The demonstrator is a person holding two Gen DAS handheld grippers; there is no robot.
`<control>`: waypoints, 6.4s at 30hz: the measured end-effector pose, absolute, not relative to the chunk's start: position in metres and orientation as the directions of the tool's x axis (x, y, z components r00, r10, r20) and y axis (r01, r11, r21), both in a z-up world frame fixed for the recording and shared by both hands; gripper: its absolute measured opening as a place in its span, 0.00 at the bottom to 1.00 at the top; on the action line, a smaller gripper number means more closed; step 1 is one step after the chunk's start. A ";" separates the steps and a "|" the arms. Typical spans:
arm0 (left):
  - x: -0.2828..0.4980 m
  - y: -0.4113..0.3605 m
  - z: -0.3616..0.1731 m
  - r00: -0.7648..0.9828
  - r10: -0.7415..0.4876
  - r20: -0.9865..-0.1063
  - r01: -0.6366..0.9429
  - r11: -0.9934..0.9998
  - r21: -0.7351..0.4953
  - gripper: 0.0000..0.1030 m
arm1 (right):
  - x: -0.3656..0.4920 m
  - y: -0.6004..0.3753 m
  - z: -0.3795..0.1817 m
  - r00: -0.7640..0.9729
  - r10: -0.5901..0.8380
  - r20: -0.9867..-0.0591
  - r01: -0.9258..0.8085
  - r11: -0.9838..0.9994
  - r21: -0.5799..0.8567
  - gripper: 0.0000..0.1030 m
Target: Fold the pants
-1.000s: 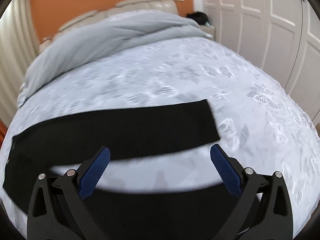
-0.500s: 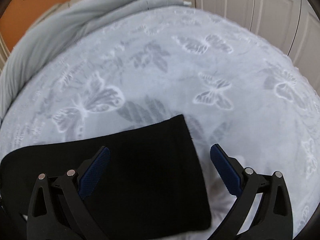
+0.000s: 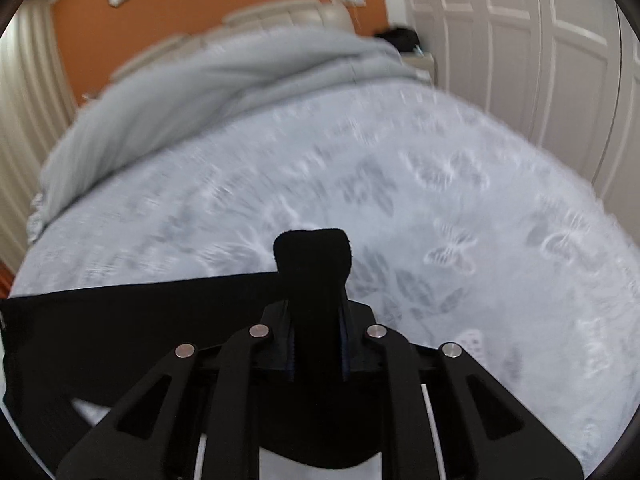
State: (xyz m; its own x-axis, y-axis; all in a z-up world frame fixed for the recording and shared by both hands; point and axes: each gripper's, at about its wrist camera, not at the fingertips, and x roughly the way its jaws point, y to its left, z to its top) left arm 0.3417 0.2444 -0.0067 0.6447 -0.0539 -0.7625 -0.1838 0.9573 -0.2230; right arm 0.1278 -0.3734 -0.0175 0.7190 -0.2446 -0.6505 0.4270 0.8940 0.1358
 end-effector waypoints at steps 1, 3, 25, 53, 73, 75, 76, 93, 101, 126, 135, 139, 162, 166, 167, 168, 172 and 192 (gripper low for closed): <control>0.327 0.248 0.005 0.657 -0.062 -0.752 -0.170 0.959 -0.227 0.10 | 0.116 -0.369 -0.006 0.733 -0.244 -0.635 0.414 0.900 0.132 0.13; 0.295 0.255 0.024 0.679 -0.089 -0.729 -0.135 0.961 -0.243 0.10 | 0.090 -0.359 0.014 0.766 -0.230 -0.600 0.383 0.913 0.139 0.13; 0.070 0.300 -0.048 0.571 -0.413 -0.709 -0.368 0.644 -0.671 0.80 | -0.152 -0.318 -0.022 0.765 -0.174 -0.620 0.456 0.826 0.330 0.71; 0.157 0.247 -0.066 0.585 -0.645 -0.491 -0.186 0.482 -0.856 0.02 | 0.035 -0.269 -0.049 0.792 0.020 -0.610 0.437 0.680 0.589 0.03; 0.115 0.280 -0.083 0.585 -0.488 -0.648 -0.347 0.571 -0.744 0.66 | -0.030 -0.298 -0.073 0.733 0.004 -0.680 0.506 0.665 0.549 0.80; 0.121 0.280 -0.091 0.577 -0.494 -0.650 -0.364 0.557 -0.746 0.66 | -0.017 -0.299 -0.074 0.709 -0.023 -0.705 0.533 0.673 0.514 0.80; 0.130 0.274 -0.094 0.571 -0.493 -0.656 -0.380 0.550 -0.744 0.66 | -0.007 -0.297 -0.078 0.688 -0.034 -0.724 0.544 0.685 0.484 0.78; 0.145 0.281 -0.104 0.523 -0.448 -0.725 -0.410 0.614 -0.675 0.66 | -0.083 -0.354 -0.115 0.657 -0.083 -0.749 0.701 0.433 0.567 0.22; 0.138 0.317 -0.121 0.574 -0.560 -0.597 -0.440 0.404 -0.802 0.66 | -0.073 -0.347 -0.095 0.702 -0.105 -0.705 0.661 0.466 0.589 0.63; 0.148 0.324 -0.091 0.559 -0.433 -0.707 -0.314 0.679 -0.664 0.06 | -0.084 -0.366 -0.073 0.718 -0.201 -0.667 0.652 0.531 0.541 0.04; 0.151 0.336 -0.115 0.520 -0.448 -0.727 -0.416 0.611 -0.674 0.14 | -0.090 -0.385 -0.098 0.685 -0.161 -0.711 0.687 0.466 0.557 0.50; 0.149 0.333 -0.113 0.526 -0.445 -0.725 -0.428 0.598 -0.678 0.14 | -0.081 -0.382 -0.070 0.749 -0.178 -0.639 0.619 0.530 0.579 0.04; 0.106 0.364 -0.094 0.643 -0.356 -0.678 -0.512 0.459 -0.726 0.69 | -0.070 -0.301 -0.010 0.651 -0.393 -0.649 0.650 0.730 0.209 0.56; 0.118 0.354 -0.109 0.577 -0.323 -0.750 -0.577 0.489 -0.654 0.69 | -0.029 -0.224 -0.009 0.749 -0.131 -0.650 0.378 0.890 0.255 0.56; 0.124 0.350 -0.109 0.566 -0.296 -0.769 -0.582 0.517 -0.628 0.69 | -0.016 -0.202 -0.013 0.748 -0.073 -0.660 0.305 0.921 0.243 0.56; 0.127 0.346 -0.108 0.566 -0.275 -0.777 -0.578 0.540 -0.612 0.69 | -0.008 -0.188 -0.017 0.743 -0.037 -0.668 0.259 0.937 0.236 0.56; 0.137 0.331 -0.104 0.546 -0.216 -0.809 -0.554 0.631 -0.543 0.68 | 0.040 -0.108 -0.043 0.684 0.069 -0.726 0.046 0.990 0.137 0.45; 0.119 0.357 -0.085 0.574 -0.226 -0.787 -0.540 0.618 -0.571 0.70 | 0.000 -0.027 -0.030 0.524 0.391 -0.757 -0.330 0.912 0.243 0.04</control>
State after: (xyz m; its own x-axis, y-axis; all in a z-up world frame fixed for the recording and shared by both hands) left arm 0.1191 0.3573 -0.0852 0.5738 -0.2263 -0.7871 -0.5400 0.6180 -0.5714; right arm -0.0002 -0.0269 -0.0295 0.5243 0.3907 -0.7566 -0.3298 0.9124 0.2426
